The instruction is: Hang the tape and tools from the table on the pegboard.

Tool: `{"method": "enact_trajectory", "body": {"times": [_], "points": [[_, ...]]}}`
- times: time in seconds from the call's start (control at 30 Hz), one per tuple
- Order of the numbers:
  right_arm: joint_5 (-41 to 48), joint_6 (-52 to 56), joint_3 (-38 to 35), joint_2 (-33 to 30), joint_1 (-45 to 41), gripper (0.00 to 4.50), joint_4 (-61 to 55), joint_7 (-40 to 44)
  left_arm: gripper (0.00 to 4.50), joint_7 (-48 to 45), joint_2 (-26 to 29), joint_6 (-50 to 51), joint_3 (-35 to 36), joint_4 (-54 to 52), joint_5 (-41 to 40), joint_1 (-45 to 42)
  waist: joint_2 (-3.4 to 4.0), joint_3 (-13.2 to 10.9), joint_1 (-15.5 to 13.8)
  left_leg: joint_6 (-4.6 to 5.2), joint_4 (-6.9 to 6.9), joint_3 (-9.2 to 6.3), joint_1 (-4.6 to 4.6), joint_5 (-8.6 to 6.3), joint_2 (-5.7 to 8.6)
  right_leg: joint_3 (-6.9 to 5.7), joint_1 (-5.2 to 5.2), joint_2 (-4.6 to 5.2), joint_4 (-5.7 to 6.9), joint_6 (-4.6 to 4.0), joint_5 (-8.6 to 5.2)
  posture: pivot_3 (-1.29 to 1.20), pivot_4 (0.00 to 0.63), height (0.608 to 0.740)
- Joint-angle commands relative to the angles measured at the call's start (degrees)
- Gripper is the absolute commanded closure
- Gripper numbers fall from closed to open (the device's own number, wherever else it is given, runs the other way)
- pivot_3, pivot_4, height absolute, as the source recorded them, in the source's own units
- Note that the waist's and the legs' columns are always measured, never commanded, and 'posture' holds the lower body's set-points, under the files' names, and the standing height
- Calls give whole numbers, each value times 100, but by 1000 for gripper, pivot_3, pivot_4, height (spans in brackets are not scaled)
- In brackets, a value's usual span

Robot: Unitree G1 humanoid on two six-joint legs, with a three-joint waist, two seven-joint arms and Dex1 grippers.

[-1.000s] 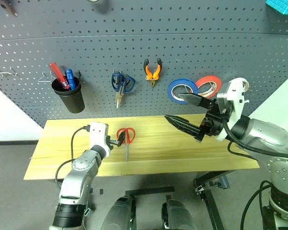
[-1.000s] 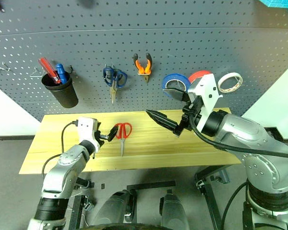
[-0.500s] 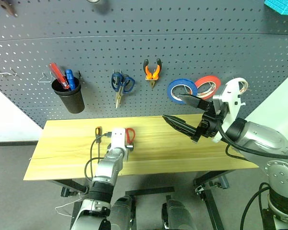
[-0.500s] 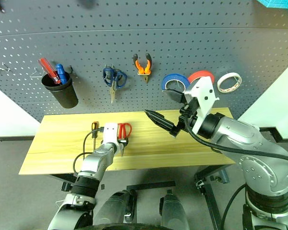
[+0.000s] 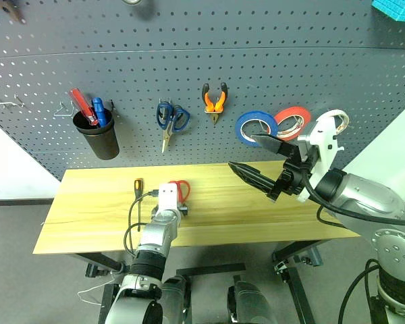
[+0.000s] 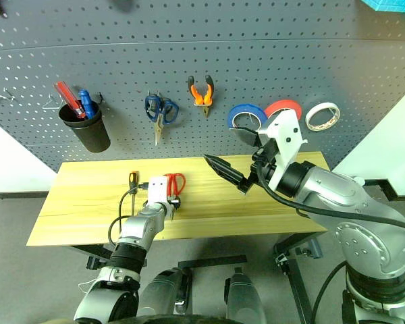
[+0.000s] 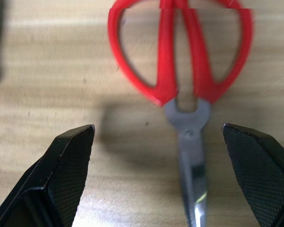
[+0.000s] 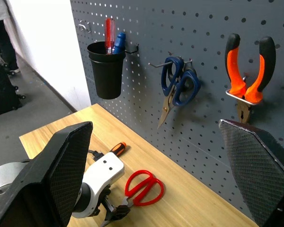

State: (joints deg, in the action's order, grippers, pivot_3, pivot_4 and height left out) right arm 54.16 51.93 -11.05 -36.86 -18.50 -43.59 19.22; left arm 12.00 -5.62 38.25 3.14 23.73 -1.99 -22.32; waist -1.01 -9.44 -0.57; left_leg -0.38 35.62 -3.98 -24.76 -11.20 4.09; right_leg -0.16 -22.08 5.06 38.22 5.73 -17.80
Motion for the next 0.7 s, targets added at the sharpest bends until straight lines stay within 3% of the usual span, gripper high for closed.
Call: {"method": "enact_trajectory", "body": {"times": [0.03, 0.4, 0.7], "points": [[150, -94, -188, -86, -26, 12, -232, -102, 0, 15, -37, -107, 58, 105, -21, -157, 0, 0, 1, 1, 2, 0, 0, -1, 0, 0, 1, 0, 0, 1, 0, -84, 154, 740], [355, -86, -181, -152, 65, 12, -327, -357, 0, 84, -209, -512, 157, 1017, -23, -565, -4, -3, 5, 11, 12, 0, 0, -7, 0, 0, 12, 7, -6, 5, 2, -95, 166, 740], [372, -109, -138, -183, 77, 12, -340, -464, 0, 340, -315, -381, 162, 1062, 28, -517, -4, -3, 8, 15, 16, 0, 0, -10, 0, 0, 15, 8, -10, 8, 3, -94, 165, 740]]}}
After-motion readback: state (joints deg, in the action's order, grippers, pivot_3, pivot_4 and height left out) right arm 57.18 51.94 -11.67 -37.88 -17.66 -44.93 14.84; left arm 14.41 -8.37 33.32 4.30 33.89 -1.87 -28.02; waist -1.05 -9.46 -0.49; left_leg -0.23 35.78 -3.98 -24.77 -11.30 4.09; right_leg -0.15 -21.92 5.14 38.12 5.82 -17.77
